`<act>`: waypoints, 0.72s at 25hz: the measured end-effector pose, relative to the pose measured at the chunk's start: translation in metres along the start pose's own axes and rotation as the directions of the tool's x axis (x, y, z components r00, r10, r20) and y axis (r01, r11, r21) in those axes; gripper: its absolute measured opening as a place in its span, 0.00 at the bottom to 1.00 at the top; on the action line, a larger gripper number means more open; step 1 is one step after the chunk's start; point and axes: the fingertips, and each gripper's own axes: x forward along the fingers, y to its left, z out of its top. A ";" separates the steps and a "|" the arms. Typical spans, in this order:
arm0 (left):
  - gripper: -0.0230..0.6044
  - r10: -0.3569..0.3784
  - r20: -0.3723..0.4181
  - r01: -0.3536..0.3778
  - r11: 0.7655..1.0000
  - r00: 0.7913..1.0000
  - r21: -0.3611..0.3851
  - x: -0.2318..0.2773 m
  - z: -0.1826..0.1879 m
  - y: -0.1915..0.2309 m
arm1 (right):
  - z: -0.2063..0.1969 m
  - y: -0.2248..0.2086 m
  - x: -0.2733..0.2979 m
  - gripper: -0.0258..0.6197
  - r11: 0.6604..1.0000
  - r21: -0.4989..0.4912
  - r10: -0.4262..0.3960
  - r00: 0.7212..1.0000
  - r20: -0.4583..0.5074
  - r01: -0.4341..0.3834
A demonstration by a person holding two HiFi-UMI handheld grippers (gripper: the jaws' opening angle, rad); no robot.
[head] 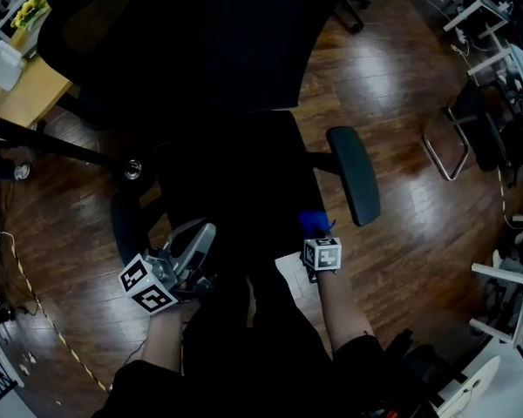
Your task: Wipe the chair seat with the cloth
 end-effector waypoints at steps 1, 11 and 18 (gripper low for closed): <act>0.04 0.006 0.001 -0.006 1.000 1.000 0.004 -0.001 0.001 0.001 | -0.001 -0.003 0.000 0.13 0.999 0.038 0.019 1.000 0.001 -0.019; 0.04 0.068 0.040 -0.070 0.996 0.997 0.063 -0.034 0.044 -0.017 | 0.105 0.093 -0.060 0.13 0.883 0.060 0.423 0.845 0.328 -0.465; 0.04 -0.034 0.098 0.018 0.987 0.995 0.158 -0.022 0.112 -0.097 | 0.255 0.214 -0.248 0.13 0.654 -0.187 0.673 0.451 0.587 -0.733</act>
